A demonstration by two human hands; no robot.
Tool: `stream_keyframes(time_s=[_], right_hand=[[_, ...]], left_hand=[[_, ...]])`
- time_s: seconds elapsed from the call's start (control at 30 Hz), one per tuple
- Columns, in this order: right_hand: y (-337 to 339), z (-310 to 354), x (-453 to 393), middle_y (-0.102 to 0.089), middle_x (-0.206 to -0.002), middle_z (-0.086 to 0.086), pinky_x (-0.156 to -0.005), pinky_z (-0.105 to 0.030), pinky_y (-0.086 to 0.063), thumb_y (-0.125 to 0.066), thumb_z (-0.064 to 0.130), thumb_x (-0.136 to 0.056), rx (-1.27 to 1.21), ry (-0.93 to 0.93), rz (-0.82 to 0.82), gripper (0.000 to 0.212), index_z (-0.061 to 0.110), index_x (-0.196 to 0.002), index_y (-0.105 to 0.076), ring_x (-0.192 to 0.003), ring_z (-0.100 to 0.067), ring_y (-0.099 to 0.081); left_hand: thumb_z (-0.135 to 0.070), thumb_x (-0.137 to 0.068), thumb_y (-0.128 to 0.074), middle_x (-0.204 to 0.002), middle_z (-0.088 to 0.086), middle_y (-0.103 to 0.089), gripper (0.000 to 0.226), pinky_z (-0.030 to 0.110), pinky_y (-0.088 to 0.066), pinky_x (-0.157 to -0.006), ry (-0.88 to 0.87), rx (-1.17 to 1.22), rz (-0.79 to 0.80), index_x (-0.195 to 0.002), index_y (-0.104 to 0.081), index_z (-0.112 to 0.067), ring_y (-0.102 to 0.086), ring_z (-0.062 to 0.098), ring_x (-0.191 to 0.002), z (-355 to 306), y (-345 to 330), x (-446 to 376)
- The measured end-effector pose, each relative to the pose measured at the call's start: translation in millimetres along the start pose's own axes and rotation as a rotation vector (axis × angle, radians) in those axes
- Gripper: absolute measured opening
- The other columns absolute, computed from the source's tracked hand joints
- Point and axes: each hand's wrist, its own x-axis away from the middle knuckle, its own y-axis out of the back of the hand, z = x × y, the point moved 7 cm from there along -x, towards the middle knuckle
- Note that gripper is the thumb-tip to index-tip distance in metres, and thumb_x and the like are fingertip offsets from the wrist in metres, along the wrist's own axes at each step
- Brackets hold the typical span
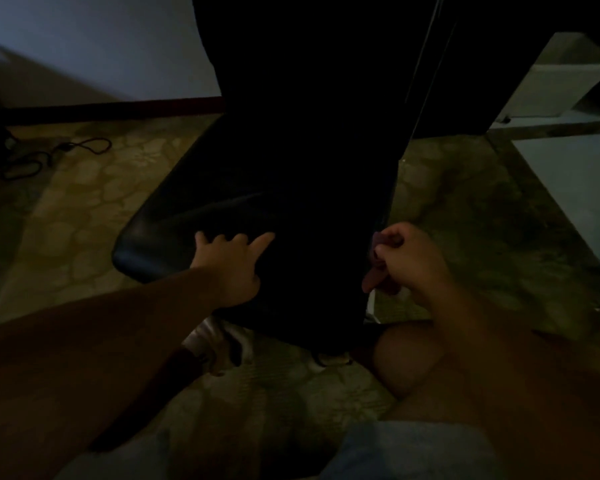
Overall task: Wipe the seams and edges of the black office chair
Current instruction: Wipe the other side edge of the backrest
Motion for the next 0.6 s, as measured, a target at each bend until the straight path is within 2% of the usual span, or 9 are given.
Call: stream_keyframes(time_s=[0.07, 0.13, 0.27, 0.4, 0.43, 0.5, 0.6], right_hand=[[3.3, 5.9, -6.2, -0.062, -0.105, -0.001, -0.073, -0.033, -0.048, -0.061, 0.014, -0.094, -0.029, -0.007, 0.027, 0.017, 0.031, -0.091, -0.058, -0.094, -0.021, -0.059], [16.3, 11.7, -12.6, -0.063, -0.102, 0.001, -0.074, -0.035, -0.05, -0.064, 0.014, -0.092, 0.055, -0.001, 0.024, 0.018, 0.031, -0.089, -0.059, -0.095, -0.022, -0.06], [68.3, 10.7, -15.8, -0.063, -0.096, -0.004, -0.073, -0.049, -0.059, -0.064, 0.012, -0.092, 0.227, -0.068, -0.029, 0.018, 0.027, -0.101, -0.059, -0.088, -0.028, -0.064], [105.6, -32.4, -22.9, -0.06, -0.085, -0.017, -0.07, -0.056, -0.055, -0.055, 0.002, -0.095, 0.11, -0.293, -0.059, 0.017, 0.014, -0.107, -0.056, -0.068, -0.036, -0.063], [107.6, -47.4, -26.7, -0.06, -0.085, -0.022, -0.062, -0.054, -0.055, -0.053, -0.001, -0.094, 0.038, -0.357, -0.077, 0.018, 0.01, -0.109, -0.056, -0.065, -0.039, -0.064], [98.9, -73.0, -32.9, -0.061, -0.085, -0.03, -0.048, -0.041, -0.052, -0.05, -0.006, -0.092, -0.111, -0.452, -0.079, 0.02, 0.004, -0.108, -0.057, -0.062, -0.041, -0.066], [84.2, -94.7, -44.1, -0.061, -0.086, -0.032, -0.045, -0.032, -0.045, -0.047, -0.005, -0.092, -0.157, -0.489, -0.054, 0.015, -0.004, -0.105, -0.055, -0.066, -0.04, -0.064]], left_hand=[[-0.051, -0.097, -0.052, -0.166, 0.005, -0.017, 0.086, 0.071, -0.014, -0.116, -0.091, 0.061, 0.012, -0.158, 0.007, -0.043, -0.022, 0.043, -0.148, -22.4, 1.0, -11.8], [-0.05, -0.099, -0.051, -0.169, 0.0, -0.001, 0.082, 0.071, -0.011, -0.117, -0.132, 0.117, 0.028, -0.159, 0.005, -0.043, -0.01, 0.043, -0.152, -48.8, 3.5, -26.2], [-0.053, -0.098, -0.05, -0.17, -0.002, 0.007, 0.078, 0.069, -0.016, -0.117, -0.106, 0.091, 0.035, -0.16, -0.004, -0.04, -0.004, 0.038, -0.154, -106.7, 17.8, -50.2], [-0.053, -0.099, -0.051, -0.169, -0.001, 0.012, 0.079, 0.069, -0.014, -0.118, -0.116, 0.061, 0.056, -0.16, -0.002, -0.04, 0.004, 0.034, -0.155, -143.2, 22.9, -68.1], [-0.054, -0.098, -0.051, -0.169, -0.001, 0.013, 0.081, 0.069, -0.013, -0.118, -0.124, 0.051, 0.061, -0.16, -0.002, -0.04, 0.006, 0.033, -0.155, -148.8, 23.6, -72.4], [-0.056, -0.097, -0.052, -0.169, -0.001, 0.013, 0.083, 0.068, -0.012, -0.119, -0.14, 0.039, 0.065, -0.16, -0.001, -0.04, 0.007, 0.032, -0.155, -155.5, 26.3, -81.2], [-0.052, -0.097, -0.053, -0.169, -0.003, 0.011, 0.083, 0.067, -0.014, -0.119, -0.143, 0.03, 0.049, -0.16, 0.001, -0.04, 0.006, 0.03, -0.156, -154.2, 30.7, -94.5]])
